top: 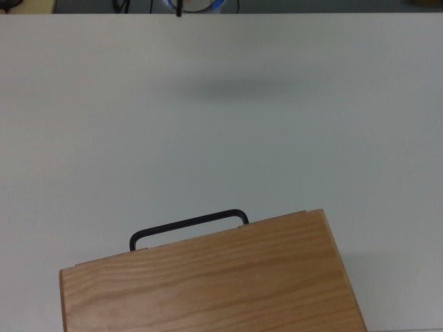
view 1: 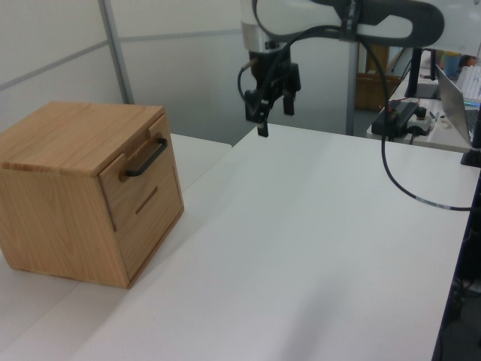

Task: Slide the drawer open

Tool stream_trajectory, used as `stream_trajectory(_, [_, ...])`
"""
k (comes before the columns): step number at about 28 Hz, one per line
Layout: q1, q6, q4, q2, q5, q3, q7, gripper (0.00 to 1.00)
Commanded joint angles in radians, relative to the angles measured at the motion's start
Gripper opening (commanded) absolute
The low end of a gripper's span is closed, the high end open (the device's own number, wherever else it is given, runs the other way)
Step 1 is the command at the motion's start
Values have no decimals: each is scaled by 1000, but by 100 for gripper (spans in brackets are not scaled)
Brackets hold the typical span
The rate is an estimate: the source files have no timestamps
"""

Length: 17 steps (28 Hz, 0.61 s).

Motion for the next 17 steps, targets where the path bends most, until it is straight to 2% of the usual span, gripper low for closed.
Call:
stream_trajectory(1, [-24, 11, -108, -118, -9, -4, 27, 100])
stream_trajectory(3, [-29, 9, -148, -173, -4, -2, 29, 100])
stream_trajectory(7, [-30, 3, -193, -235, 2, -2, 29, 100])
stream_trajectory(12, [-29, -2, -288, -341, 6, -1, 32, 100])
stream_trajectory(14, [-29, -15, -340, -390, 10, 4, 61, 100])
stream_trajectory(17, [-29, -41, -374, -430, 19, 7, 130, 100])
